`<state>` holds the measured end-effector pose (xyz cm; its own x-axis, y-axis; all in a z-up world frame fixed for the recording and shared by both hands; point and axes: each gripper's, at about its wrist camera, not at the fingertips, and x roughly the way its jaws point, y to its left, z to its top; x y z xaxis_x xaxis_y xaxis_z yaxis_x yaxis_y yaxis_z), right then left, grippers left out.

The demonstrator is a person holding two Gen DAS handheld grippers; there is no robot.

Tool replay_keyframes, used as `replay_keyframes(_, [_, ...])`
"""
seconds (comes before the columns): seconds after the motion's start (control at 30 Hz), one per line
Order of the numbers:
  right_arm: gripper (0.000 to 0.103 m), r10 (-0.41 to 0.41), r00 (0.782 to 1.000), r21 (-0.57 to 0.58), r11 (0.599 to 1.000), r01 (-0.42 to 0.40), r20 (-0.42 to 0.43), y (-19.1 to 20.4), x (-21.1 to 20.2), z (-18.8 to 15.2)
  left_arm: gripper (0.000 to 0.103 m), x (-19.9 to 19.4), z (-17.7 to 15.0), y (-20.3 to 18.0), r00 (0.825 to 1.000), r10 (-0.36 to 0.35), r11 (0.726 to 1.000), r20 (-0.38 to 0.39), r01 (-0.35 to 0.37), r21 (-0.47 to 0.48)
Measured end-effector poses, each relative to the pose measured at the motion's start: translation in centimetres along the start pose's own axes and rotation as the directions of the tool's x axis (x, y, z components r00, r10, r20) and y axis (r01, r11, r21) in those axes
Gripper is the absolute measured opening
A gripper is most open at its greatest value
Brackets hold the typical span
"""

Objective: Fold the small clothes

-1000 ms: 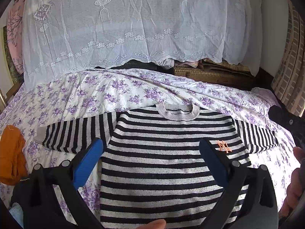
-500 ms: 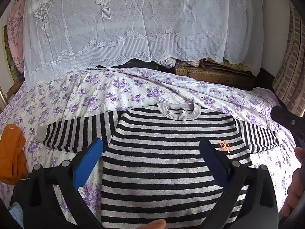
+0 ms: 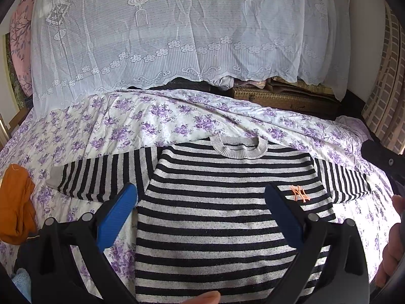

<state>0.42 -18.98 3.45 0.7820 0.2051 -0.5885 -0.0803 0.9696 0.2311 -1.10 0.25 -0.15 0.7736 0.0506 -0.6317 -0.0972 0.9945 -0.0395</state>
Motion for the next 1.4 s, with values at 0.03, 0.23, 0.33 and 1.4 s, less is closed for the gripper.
replay_keyframes(0.03, [0.1, 0.0, 1.0, 0.0, 1.0, 0.0, 0.0, 0.0, 0.0, 0.0, 0.098, 0.0, 0.0, 0.0, 1.0, -0.001, 1.0, 0.0, 0.001, -0.001])
replay_keyframes(0.23, [0.1, 0.0, 1.0, 0.001, 1.0, 0.0, 0.0, 0.0, 0.0, 0.0, 0.098, 0.1, 0.0, 0.1, 1.0, 0.001, 1.0, 0.0, -0.001, -0.001])
replay_keyframes(0.33, [0.1, 0.0, 1.0, 0.001, 1.0, 0.0, 0.0, -0.1, 0.0, 0.0, 0.098, 0.1, -0.1, 0.2, 1.0, -0.001, 1.0, -0.002, 0.001, 0.0])
replay_keyframes(1.4, [0.1, 0.009, 1.0, 0.032, 0.999, -0.01, 0.024, -0.4, 0.4, -0.2, 0.098, 1.8, -0.7, 1.9, 1.0, 0.025, 1.0, -0.012, -0.025, 0.009])
